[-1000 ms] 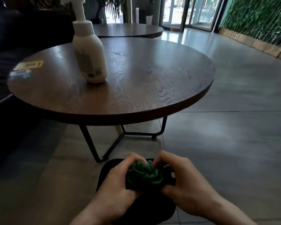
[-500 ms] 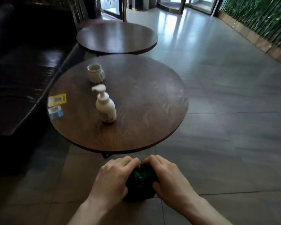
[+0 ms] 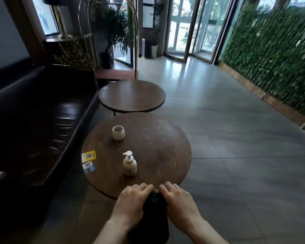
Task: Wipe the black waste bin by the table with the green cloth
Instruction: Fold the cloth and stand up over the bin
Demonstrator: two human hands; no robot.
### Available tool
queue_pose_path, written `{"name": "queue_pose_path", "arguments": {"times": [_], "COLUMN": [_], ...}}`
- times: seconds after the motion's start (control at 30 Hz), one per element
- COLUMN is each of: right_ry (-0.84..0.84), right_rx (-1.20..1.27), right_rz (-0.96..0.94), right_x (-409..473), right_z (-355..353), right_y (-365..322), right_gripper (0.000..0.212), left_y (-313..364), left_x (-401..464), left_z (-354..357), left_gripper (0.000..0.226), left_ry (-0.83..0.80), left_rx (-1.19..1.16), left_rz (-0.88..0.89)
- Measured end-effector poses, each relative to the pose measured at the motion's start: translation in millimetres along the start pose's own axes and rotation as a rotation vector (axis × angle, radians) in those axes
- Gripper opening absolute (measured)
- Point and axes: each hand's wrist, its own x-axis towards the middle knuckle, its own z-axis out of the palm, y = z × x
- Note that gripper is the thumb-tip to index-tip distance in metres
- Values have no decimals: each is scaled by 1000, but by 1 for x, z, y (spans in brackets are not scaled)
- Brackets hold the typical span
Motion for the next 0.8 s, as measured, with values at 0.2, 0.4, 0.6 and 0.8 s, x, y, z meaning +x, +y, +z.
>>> {"name": "queue_pose_path", "arguments": {"times": [0.2,0.4,0.6,0.8], "right_ry": [34,108,136,105], "right_rx": [-69,-89,-77,-43], "right_rz": [-1,22,27,30], "right_x": [5,28,68,137], "right_z": [-18,-36,-43,-28], "right_y": [-7,5,41,115], "right_gripper": [41,35,33,31], "left_y": [-2,-6,-14,-28], "left_x": [8,40,92,179], "left_z": [-18,-36,-36,3], "left_gripper": [41,37,39,40], "left_ry": [7,41,39,8], "left_rx": [31,92,109,127], "left_rz": [14,7,-20,-65]}}
